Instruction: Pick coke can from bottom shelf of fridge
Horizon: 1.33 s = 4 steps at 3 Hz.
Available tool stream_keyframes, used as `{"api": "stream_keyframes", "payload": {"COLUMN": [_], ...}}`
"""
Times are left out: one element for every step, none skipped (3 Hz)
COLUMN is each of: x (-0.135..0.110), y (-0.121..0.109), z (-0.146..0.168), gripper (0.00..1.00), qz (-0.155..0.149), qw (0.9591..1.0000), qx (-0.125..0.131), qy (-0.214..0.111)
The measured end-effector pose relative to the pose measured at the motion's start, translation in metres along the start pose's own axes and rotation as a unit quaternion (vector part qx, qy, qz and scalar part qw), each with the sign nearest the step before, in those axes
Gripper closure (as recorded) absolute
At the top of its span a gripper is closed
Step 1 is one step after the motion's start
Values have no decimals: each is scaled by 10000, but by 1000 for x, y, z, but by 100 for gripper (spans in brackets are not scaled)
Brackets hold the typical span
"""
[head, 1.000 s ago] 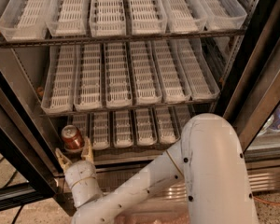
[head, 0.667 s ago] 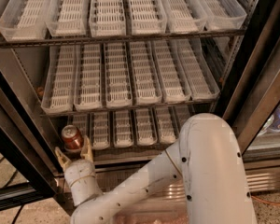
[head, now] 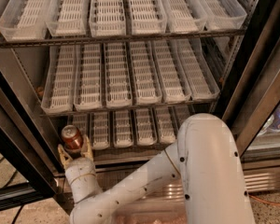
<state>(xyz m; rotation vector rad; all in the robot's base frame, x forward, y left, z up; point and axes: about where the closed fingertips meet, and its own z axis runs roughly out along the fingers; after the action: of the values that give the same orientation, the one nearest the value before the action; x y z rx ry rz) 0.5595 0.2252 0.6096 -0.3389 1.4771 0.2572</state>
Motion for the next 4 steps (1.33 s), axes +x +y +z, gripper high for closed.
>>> {"api": "stream_keyframes", "payload": {"x": [7, 12, 14, 17], "y": [-9, -16, -14, -13], "z": [12, 49, 56, 58], "gripper": [41, 43, 44, 63], "qz": [-39, -36, -10, 36], "qw": [9999, 9998, 9998, 9998], "qx": [113, 168, 145, 134], "qy": [53, 118, 134, 170]}}
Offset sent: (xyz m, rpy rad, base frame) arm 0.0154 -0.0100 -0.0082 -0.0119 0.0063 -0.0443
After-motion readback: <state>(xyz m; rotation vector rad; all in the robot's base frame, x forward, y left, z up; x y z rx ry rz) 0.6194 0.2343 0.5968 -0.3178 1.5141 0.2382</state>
